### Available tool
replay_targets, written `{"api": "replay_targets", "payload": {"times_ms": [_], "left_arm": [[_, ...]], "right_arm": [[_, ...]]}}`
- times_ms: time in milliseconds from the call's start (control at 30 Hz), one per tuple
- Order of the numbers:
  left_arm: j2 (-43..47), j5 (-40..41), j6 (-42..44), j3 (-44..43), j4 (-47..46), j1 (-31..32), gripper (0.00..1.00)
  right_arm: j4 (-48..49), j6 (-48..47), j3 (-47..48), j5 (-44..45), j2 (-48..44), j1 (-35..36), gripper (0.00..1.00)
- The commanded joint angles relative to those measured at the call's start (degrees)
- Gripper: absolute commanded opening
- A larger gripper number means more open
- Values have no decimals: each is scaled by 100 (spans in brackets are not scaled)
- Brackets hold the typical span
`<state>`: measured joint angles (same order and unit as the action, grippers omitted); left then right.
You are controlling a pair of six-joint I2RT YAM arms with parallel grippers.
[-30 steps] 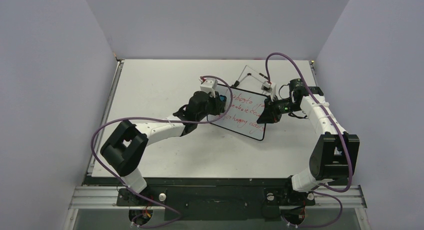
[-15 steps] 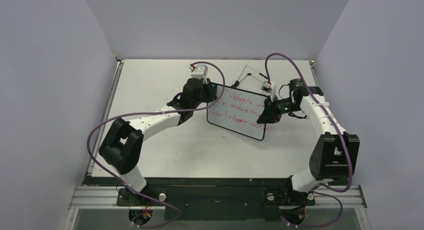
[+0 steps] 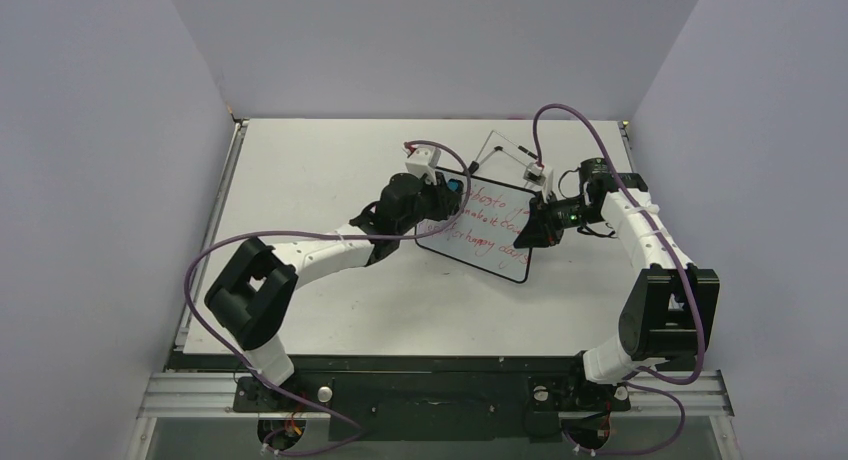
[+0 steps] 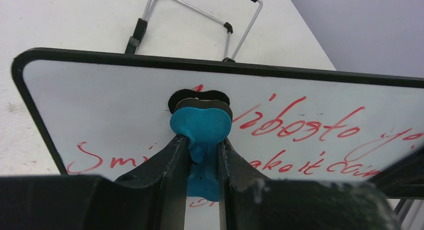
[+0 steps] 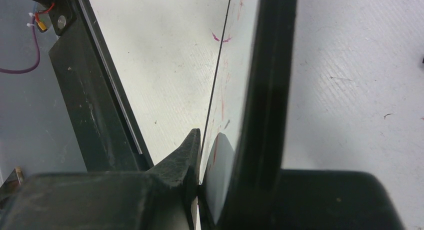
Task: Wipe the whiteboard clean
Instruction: Erase the whiteboard at the center of the board.
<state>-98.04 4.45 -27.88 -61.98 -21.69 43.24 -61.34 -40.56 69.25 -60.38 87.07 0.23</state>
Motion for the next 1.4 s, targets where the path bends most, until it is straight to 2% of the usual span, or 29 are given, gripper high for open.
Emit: {"api": "replay_targets", "payload": {"times_ms": [0, 100, 233, 467, 767, 1367], "left_arm": [[10, -336, -183, 174, -325, 334, 0], [28, 333, -421, 418, -260, 248, 0], [51, 630, -591, 614, -288, -81, 0], [81, 454, -396, 16, -97, -330, 0], [-265, 394, -272, -906, 208, 9, 0], [-3, 135, -71, -912, 23, 224, 0]], "right_arm": [[-586, -701, 84, 79, 17, 260, 0], [-606, -726, 88, 74, 14, 258, 0], [-625, -750, 93, 55, 14, 267, 0], [-636, -761, 105, 70, 22, 263, 0], [-631, -761, 98, 71, 43, 265, 0], [-625, -760, 102, 89, 74, 276, 0]]}}
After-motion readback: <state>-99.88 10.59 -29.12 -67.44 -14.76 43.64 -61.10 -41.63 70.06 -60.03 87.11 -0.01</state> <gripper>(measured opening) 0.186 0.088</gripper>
